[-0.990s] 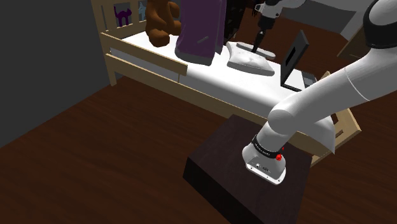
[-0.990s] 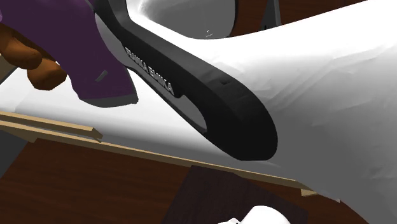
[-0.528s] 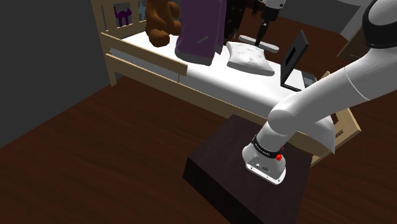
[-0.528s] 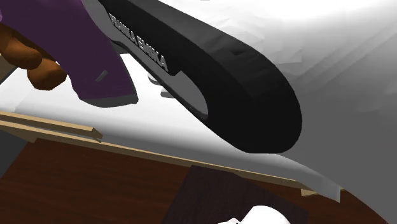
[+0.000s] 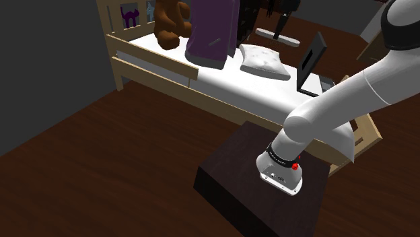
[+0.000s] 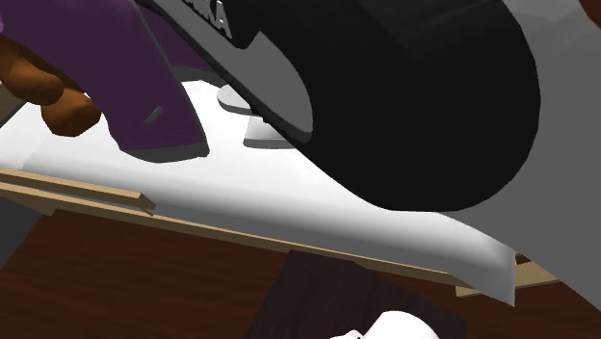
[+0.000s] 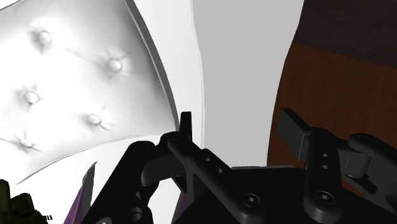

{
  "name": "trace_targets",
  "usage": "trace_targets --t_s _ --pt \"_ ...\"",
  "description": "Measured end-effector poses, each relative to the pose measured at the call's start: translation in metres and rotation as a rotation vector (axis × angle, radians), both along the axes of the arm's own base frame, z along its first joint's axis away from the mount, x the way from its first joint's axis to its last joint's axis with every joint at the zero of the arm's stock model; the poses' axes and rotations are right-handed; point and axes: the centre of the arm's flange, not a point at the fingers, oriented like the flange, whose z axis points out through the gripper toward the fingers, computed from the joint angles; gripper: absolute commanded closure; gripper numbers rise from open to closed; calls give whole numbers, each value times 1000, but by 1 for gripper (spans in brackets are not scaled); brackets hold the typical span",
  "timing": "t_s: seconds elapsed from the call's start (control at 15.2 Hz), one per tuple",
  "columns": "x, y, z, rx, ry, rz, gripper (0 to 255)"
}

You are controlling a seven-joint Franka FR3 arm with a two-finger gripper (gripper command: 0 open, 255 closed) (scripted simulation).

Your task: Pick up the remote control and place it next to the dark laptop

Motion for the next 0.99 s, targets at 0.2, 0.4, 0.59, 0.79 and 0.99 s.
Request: trace_targets --t_s 0.2,0.4,0.59,0.79,0.99 --pt "0 -1 15 0 0 0 255" --pt "-2 0 32 0 0 0 255" --pt "-2 1 48 0 0 0 255" --pt "-1 1 62 0 0 0 255" --pt "-24 -12 66 0 0 0 255"
